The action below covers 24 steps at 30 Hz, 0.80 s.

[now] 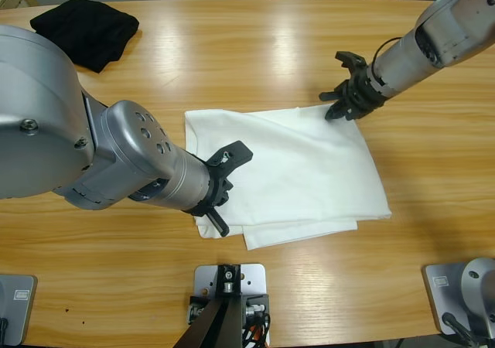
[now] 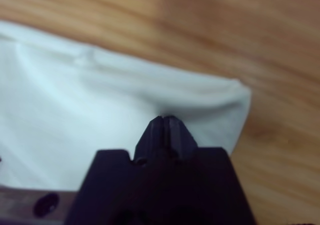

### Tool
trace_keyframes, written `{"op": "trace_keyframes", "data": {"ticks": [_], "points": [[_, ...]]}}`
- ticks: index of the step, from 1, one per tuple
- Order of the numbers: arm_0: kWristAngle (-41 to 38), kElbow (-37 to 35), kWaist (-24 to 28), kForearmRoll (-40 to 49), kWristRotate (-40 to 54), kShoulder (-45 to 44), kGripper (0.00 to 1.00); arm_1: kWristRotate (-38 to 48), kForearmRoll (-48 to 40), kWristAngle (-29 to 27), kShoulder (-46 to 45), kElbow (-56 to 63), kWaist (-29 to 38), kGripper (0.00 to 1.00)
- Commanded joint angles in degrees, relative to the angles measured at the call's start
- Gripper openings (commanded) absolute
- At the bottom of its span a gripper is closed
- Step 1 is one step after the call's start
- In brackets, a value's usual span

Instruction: Fold clothes

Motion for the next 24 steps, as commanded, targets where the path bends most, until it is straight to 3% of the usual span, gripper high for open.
{"op": "trace_keyframes", "data": {"ticks": [1,12,18,24], "points": [[-1.27,2.5,-0.27,-0.46,-0.62,2.49,0.0,-0.33,-4.71,0.1,6.85,1.07,-5.55,0.0],[0.79,1.42,0.93,-0.46,-2.06,0.94,0.0,-0.24,-5.26,0.49,7.91,1.25,-8.73,0.0],[1.79,-7.66,5.03,3.04,-1.37,-1.66,0.0,-0.24,-4.78,0.38,7.68,1.3,-7.15,0.0],[-1.46,-11.67,4.27,2.95,-1.87,2.36,0.0,-0.33,-4.4,0.19,7.42,1.67,-7.08,0.0]]}}
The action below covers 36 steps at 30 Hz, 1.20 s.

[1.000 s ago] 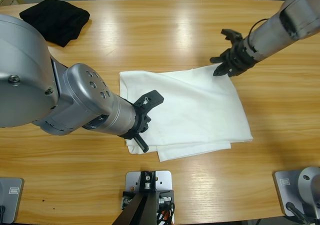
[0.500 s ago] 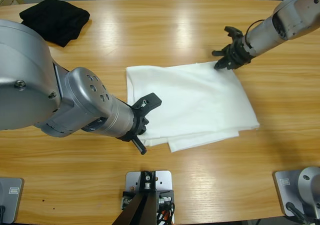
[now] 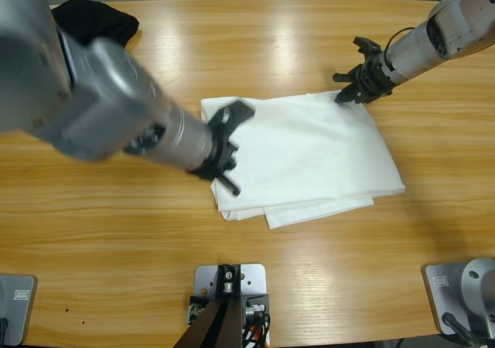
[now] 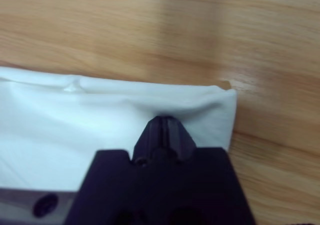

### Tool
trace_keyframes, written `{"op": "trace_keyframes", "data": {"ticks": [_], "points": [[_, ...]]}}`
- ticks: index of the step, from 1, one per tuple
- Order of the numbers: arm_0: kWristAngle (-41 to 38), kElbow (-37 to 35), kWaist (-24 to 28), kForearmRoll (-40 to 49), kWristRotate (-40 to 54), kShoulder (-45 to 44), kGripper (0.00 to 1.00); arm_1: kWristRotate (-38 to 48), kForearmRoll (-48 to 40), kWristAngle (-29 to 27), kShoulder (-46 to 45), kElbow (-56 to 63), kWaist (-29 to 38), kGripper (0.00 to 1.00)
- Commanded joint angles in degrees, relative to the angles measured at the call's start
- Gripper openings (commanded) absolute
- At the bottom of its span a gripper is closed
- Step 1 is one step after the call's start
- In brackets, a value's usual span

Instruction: Fold clothes

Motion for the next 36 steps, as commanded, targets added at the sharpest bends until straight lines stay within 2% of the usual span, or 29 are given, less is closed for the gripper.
{"op": "trace_keyframes", "data": {"ticks": [1,6,13,18,21,27,36], "points": [[-3.16,-3.26,-1.36,0.95,-1.12,4.8,0.0,-0.36,0.37,-0.21,5.16,2.16,-0.15,0.0],[-4.44,-0.87,-5.4,-0.26,-3.8,6.26,0.0,-0.41,0.46,-0.21,5.69,1.84,-0.15,0.0],[-4.58,4.12,-5.46,-3.69,-5.55,9.14,0.0,-0.59,0.46,-0.21,5.55,2.08,-0.15,0.0],[-3.62,3.05,-3.08,-4.04,-5.17,9.84,0.0,-0.77,0.69,-0.21,5.55,2.16,-0.15,0.0],[-3.83,3.08,-3.0,-3.58,-5.08,10.83,0.0,-0.77,0.77,-0.16,5.5,2.16,-0.15,0.0],[-4.9,4.12,-4.65,3.45,-5.84,11.71,0.0,-0.75,1.18,0.23,4.14,2.0,-1.26,0.0],[-6.61,5.83,-6.86,3.43,-7.86,11.62,0.0,-0.41,1.51,0.54,5.62,0.78,-6.3,0.0]]}}
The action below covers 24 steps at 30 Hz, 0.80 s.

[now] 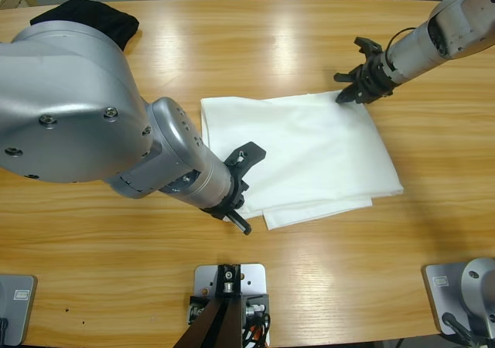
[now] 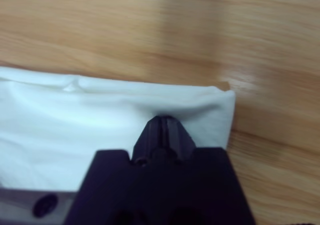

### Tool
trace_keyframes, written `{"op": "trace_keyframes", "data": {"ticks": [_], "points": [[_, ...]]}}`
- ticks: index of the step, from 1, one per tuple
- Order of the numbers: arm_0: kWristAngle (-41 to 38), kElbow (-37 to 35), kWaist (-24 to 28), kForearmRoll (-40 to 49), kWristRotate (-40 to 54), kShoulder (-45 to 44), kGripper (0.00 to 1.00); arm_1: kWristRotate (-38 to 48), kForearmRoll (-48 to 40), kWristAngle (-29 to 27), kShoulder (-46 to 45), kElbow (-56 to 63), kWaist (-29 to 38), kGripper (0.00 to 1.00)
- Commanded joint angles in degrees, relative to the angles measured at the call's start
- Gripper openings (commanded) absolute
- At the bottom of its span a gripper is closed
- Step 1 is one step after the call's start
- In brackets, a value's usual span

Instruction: Fold clothes

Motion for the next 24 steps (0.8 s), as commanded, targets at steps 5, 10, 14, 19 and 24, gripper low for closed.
{"op": "trace_keyframes", "data": {"ticks": [5,10,14,19,24], "points": [[-1.43,4.22,-2.17,1.85,-1.51,5.09,0.0,-0.35,1.35,0.79,5.82,0.32,-7.63,0.0],[-1.38,4.4,-2.19,1.85,-1.74,4.97,0.0,-0.52,1.17,1.41,1.67,0.46,-7.72,0.0],[0.43,3.17,-0.31,2.16,-1.35,1.54,0.0,-0.07,2.72,2.29,-11.29,0.15,-7.51,0.0],[3.52,-4.43,4.46,6.68,-0.1,-5.14,0.0,2.75,12.09,2.69,-24.33,1.69,-2.33,0.0],[4.03,-8.51,9.54,7.47,0.11,-4.72,0.0,17.27,-3.17,2.73,-30.38,26.39,9.73,0.0]]}}
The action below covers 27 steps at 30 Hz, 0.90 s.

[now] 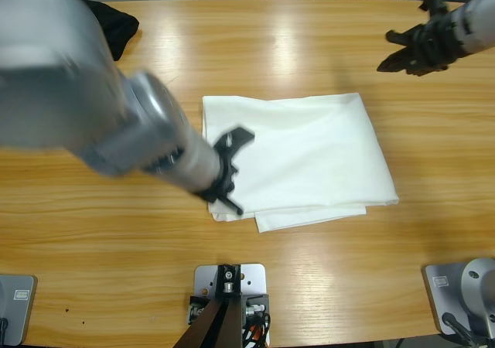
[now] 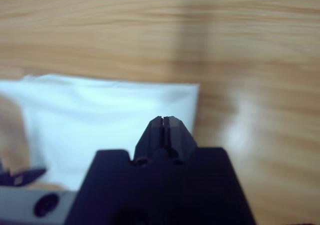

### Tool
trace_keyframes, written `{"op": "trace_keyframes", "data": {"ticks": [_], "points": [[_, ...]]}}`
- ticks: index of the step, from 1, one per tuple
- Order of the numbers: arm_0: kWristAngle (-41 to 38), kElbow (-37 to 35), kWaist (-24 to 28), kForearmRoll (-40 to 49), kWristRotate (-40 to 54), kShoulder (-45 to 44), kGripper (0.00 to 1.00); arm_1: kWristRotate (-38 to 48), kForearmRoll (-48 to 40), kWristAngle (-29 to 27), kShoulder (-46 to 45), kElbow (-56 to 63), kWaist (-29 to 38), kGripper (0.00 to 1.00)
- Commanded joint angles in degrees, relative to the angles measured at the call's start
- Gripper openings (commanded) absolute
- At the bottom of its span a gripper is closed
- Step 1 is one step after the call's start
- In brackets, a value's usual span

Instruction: Fold clothes

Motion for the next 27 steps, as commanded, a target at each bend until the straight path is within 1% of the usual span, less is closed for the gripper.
{"op": "trace_keyframes", "data": {"ticks": [1,2,4,9,13,19,23,27], "points": [[1.64,-5.7,7.38,2.69,0.96,-0.89,0.0,18.16,-16.5,0.29,-11.16,29.58,15.75,0.0],[1.67,-6.22,8.22,2.69,1.15,0.16,0.0,20.35,-18.4,-0.61,-10.71,31.04,17.92,0.0],[1.6,-7.79,9.61,2.69,1.29,2.41,0.0,23.54,-18.54,-3.19,-9.9,31.59,19.76,0.0],[1.57,-12.78,10.75,2.78,1.06,7.6,0.0,27.98,-17.85,-6.41,-10.58,32.47,20.92,0.0],[1.43,-15.72,10.82,3.06,0.85,10.09,0.0,29.14,-16.88,-7.5,-10.95,32.38,21.59,0.0],[2.83,-16.14,11.81,4.13,0.68,11.53,0.0,29.9,-15.83,-8.13,-9.79,32.11,22.08,0.0],[5.14,-16.07,12.56,7.03,0.31,13.35,0.0,30.04,-15.81,-8.29,-7.91,32.06,22.1,0.0],[5.8,-16.45,14.02,7.18,-0.94,14.58,0.0,30.81,-14.63,-9.31,-6.15,32.03,22.19,0.0]]}}
